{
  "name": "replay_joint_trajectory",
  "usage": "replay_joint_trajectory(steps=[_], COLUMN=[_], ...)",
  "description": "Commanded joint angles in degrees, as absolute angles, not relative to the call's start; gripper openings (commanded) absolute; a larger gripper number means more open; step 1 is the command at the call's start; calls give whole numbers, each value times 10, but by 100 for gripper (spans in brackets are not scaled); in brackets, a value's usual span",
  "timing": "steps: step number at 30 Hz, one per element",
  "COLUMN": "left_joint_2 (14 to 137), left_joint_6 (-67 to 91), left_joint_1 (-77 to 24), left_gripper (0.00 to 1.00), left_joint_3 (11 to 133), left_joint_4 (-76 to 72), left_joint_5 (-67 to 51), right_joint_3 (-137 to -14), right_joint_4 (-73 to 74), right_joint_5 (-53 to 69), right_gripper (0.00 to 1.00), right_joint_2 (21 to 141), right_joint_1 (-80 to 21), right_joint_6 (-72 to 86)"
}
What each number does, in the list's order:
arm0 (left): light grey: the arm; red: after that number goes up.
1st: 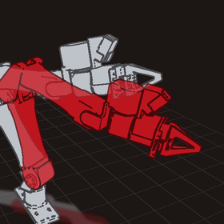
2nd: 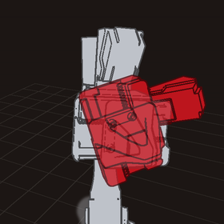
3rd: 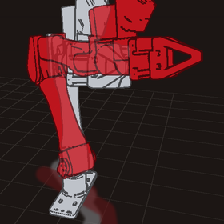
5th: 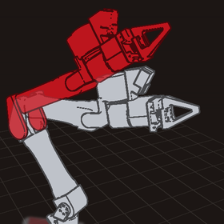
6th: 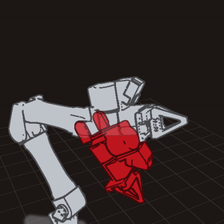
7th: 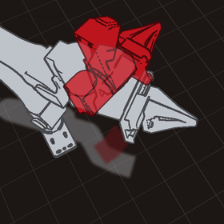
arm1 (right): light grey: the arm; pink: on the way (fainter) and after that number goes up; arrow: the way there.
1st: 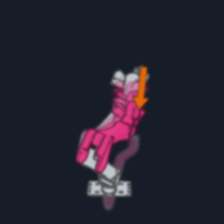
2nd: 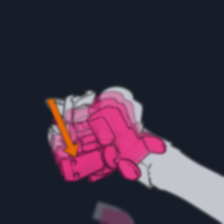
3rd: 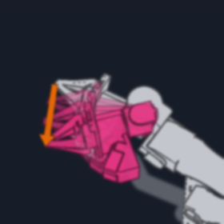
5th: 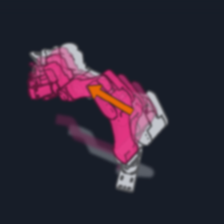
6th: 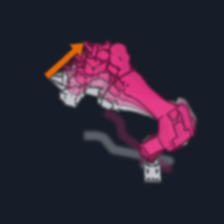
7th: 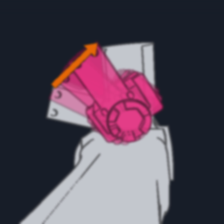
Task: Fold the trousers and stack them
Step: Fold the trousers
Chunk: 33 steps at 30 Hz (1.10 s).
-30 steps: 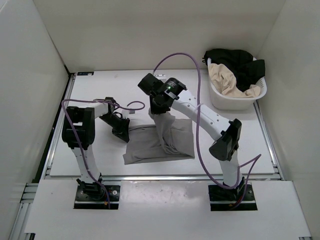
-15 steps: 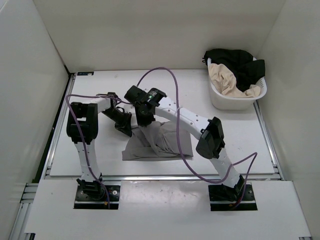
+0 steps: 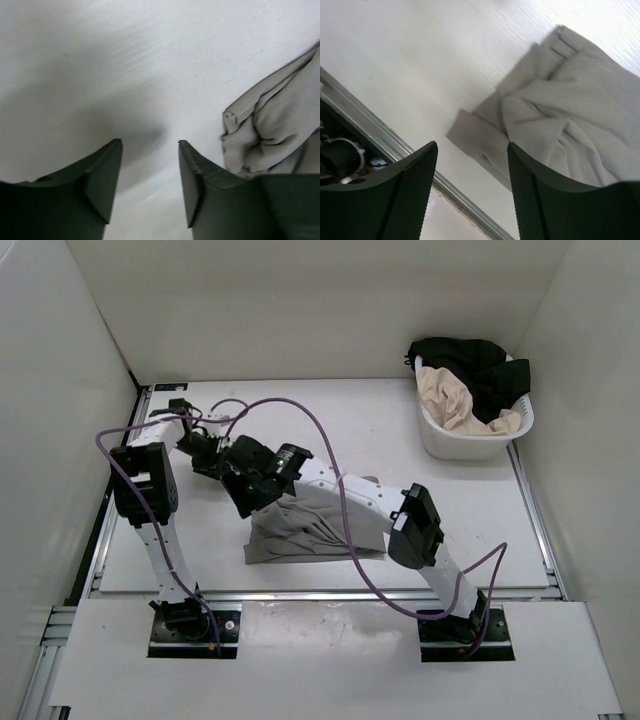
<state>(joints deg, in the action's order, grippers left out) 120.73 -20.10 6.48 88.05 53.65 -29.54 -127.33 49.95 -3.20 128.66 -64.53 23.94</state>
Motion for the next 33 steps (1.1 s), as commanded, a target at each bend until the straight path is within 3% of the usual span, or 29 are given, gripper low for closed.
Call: replay_joint_trajectory(steps=[1,4,7,8,10,12,22,29,30,33], left_joint_2=[1163,1094,1016,995,995,1008,1042,1027,1027,1027], left_joint_6=[-231,-264,-283,-283,-283,-277,-265,-265,-265,-260], left_joint_1=[46,6,-43,-54,-92,-113,-196,-243,-243,-243], left_gripper=[64,75,83,85,85,85,82,52,39,16], left_joint_3=[935,919,856,843,824,813,781,740,740,740], left_joint_4=[561,592,581,572,559,548,517,517,517,517], left_joint_5=[-262,-300,-361,-370,-370,-362,-249,-238,-233,-228], right_joint_3=[-1222,-1090,-950,-854,-776,-711,-643,-637,-637,-622], right_joint_4=[475,488,472,442,418,403,329,298,293,287], right_joint_5=[-102,-227,-244,-239,-231,-214,-134,-92,-85,-80], right_gripper=[63,61,62,63,65,65,65,72,72,72], right_joint_2=[1186,1079,953,923,854,834,883,943,943,951], right_joint_1=[-642,-625,-586,-576,-543,-506,-355,-316,-316,-316], right_joint_6=[220,292,369,402,429,442,425,410,410,418])
